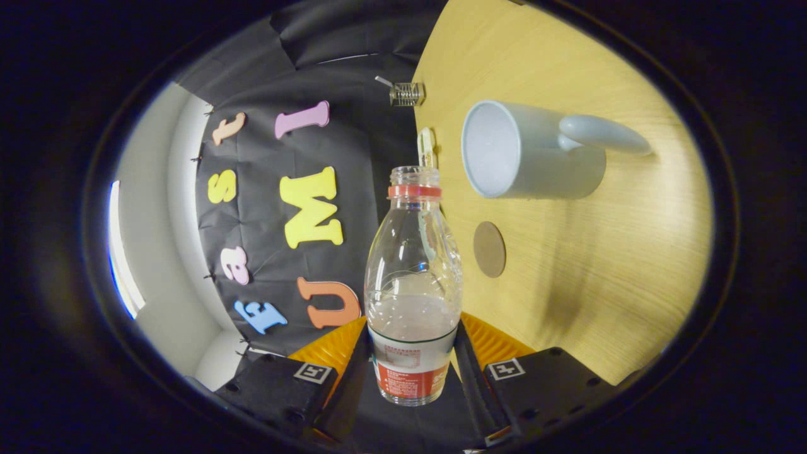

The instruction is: Take the bottle from table, then pour the juice into the cup, finally place the bottle on the coaster

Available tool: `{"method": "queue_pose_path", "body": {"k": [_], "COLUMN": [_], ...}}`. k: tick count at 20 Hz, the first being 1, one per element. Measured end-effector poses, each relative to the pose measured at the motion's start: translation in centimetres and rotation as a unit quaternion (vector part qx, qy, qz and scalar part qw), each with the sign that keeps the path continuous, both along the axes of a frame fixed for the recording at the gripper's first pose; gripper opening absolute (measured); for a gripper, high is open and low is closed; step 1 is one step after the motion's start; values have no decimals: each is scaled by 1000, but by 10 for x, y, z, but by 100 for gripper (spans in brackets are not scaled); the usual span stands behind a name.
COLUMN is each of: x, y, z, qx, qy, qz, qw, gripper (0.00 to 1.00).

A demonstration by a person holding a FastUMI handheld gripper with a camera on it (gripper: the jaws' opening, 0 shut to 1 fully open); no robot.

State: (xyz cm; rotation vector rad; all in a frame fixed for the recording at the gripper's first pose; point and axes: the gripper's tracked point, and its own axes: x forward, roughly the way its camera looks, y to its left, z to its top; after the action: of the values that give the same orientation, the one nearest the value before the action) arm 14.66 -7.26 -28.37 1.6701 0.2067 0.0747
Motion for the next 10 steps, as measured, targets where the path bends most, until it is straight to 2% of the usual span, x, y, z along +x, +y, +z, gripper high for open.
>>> {"method": "queue_pose_path", "body": {"k": [10], "x": [0], "y": [-12], "z": [23], "qx": [57], "qy": [-8], "qz": [-12], "qw": [998], "gripper": [75]}}
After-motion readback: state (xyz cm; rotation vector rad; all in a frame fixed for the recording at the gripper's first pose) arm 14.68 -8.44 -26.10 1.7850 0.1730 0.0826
